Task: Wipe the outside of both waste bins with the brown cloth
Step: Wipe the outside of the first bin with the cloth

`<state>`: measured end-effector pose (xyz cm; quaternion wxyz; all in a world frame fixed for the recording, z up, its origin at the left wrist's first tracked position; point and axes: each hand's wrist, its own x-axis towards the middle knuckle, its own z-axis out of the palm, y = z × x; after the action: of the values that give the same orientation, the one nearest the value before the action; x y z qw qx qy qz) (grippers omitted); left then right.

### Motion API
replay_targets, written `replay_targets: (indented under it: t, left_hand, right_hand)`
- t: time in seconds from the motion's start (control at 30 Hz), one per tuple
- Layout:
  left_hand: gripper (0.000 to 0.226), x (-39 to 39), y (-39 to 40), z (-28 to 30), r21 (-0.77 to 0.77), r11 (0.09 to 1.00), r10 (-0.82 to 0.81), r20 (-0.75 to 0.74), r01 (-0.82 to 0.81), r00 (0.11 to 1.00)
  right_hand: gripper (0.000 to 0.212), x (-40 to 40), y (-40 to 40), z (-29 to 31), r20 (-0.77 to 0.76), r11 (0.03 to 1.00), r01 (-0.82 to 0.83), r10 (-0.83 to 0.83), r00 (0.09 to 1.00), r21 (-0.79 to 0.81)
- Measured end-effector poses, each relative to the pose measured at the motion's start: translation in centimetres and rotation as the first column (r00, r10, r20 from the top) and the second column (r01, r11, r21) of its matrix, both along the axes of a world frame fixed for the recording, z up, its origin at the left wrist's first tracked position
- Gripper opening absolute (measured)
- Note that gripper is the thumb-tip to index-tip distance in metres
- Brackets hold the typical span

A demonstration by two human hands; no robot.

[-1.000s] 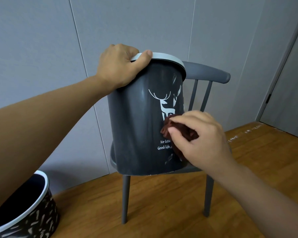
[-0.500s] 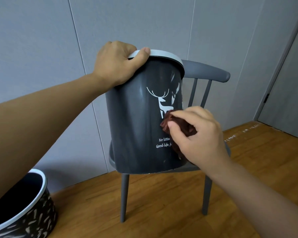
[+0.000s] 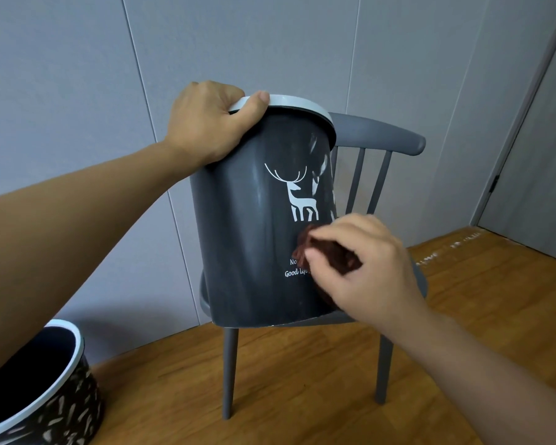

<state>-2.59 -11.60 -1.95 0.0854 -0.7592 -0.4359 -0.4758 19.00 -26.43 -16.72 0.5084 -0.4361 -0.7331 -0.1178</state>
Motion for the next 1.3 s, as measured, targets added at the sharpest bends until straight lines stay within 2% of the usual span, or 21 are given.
replay_targets:
  t: [0.07,0.13,0.23,0.33,0.4,0.47,0.53,0.63,0.7,0.77,0.83,0.9,1.0,1.1,1.17,1.23,1.3]
  left_hand:
    - [0.061,-0.1,-0.2,-0.1,0.008,1.000,-0.029,0.003,0.029,1.000]
    - [0.061,-0.1,-0.4,0.0,0.010,0.999,-0.045,0.002,0.045,0.999]
    - [0.061,0.2,-0.4,0.2,-0.017,0.999,-0.049,0.003,0.049,0.999]
    - [0.062,0.8,-0.4,0.4,-0.025,0.999,-0.030,0.000,0.030,1.000]
    - [0.061,0.9,-0.4,0.3,-0.014,1.000,-0.009,-0.010,0.009,1.000]
    - [0.062,0.7,-0.4,0.3,0.001,1.000,0.003,-0.011,-0.003,1.000]
    - [0.062,0.5,-0.6,0.1,0.017,1.000,-0.015,-0.009,0.016,1.000]
    - [0.062,0.6,-0.9,0.1,0.026,0.999,-0.035,-0.016,0.035,0.999]
    - [0.062,0.8,-1.0,0.2,0.010,1.000,-0.027,-0.013,0.027,1.000]
    - [0.062,0.8,-0.8,0.3,-0.014,1.000,-0.018,-0.009,0.018,1.000]
    - [0.062,0.7,-0.6,0.4,-0.035,0.999,-0.016,0.002,0.016,1.000]
    - [0.062,0.6,-0.5,0.4,-0.043,0.999,-0.018,0.008,0.019,1.000]
    - [0.061,0.2,-0.5,0.3,-0.032,0.999,-0.014,0.005,0.014,1.000]
    - [0.060,0.0,-0.8,0.1,-0.011,1.000,-0.024,-0.007,0.024,1.000]
    - [0.061,0.0,-1.0,0.1,-0.012,1.000,-0.019,-0.011,0.019,1.000]
    - [0.060,0.0,-1.0,0.2,-0.027,0.999,-0.021,-0.006,0.021,1.000]
    - [0.060,-0.3,-0.7,0.2,-0.049,0.998,-0.041,0.008,0.041,0.999]
  right_hand:
    - [0.027,-0.2,0.8,0.8,-0.122,0.998,0.052,-0.054,0.991,-0.023]
    - [0.030,-0.4,0.9,1.0,-0.134,0.996,0.088,-0.090,0.987,-0.022]
    - [0.024,-0.3,-0.6,0.0,0.067,0.998,0.004,-0.008,0.998,0.060]
    - [0.018,-0.4,-2.2,-1.4,0.308,0.986,-0.166,0.152,0.939,0.018]
    - [0.018,-0.1,-2.3,-1.5,0.357,0.989,-0.147,0.137,0.924,0.001]
    - [0.021,0.0,-1.6,-1.1,0.256,0.996,-0.083,0.077,0.963,0.011]
    - [0.024,0.0,-0.5,-0.2,0.060,1.000,-0.007,0.006,0.998,0.013]
    - [0.026,-0.2,0.6,0.9,-0.095,0.995,0.096,-0.097,0.991,-0.015]
    - [0.028,-0.3,0.3,0.6,-0.036,0.994,0.110,-0.110,0.993,0.003]
    - [0.026,-0.1,-0.9,-0.3,0.121,1.000,-0.002,-0.001,0.993,0.027]
    - [0.023,0.0,-2.1,-1.4,0.290,0.991,-0.132,0.128,0.948,-0.008]
    - [0.022,0.1,-2.5,-1.9,0.354,0.987,-0.157,0.162,0.921,-0.041]
    - [0.025,0.3,-2.1,-1.6,0.302,0.994,-0.108,0.111,0.947,-0.026]
    - [0.032,0.1,-0.4,0.0,0.033,1.000,-0.011,0.012,0.999,-0.014]
    - [0.034,-0.2,0.6,0.8,-0.082,0.998,0.061,-0.062,0.995,-0.013]
    - [0.034,-0.6,0.5,0.3,-0.047,0.996,0.086,-0.085,0.995,0.016]
    - [0.031,-0.8,-0.8,-0.8,0.091,0.999,0.004,-0.008,0.996,0.042]
